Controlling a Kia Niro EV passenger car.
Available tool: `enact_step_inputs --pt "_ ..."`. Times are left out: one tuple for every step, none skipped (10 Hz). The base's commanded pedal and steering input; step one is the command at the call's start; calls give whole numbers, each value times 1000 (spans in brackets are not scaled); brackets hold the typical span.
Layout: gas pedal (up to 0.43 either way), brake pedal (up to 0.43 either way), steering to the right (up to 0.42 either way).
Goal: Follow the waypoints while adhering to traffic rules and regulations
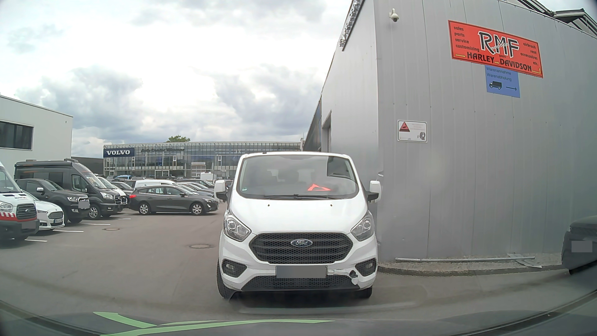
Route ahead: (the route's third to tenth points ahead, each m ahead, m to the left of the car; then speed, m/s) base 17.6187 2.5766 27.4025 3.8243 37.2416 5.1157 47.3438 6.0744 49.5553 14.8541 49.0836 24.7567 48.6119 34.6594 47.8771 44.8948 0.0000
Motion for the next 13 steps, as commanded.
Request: enact_step_inputs --pt "0 427 -462" --pt "0 427 -462" --pt "0 427 -462" --pt "0 427 -462" --pt "0 427 -462" --pt "0 427 -462" --pt "0 427 -462" --pt "0 427 -463" --pt "0 427 -462" --pt "0 427 -462" --pt "0 445 -462" --pt "0 457 -462" --pt "0 463 -462"
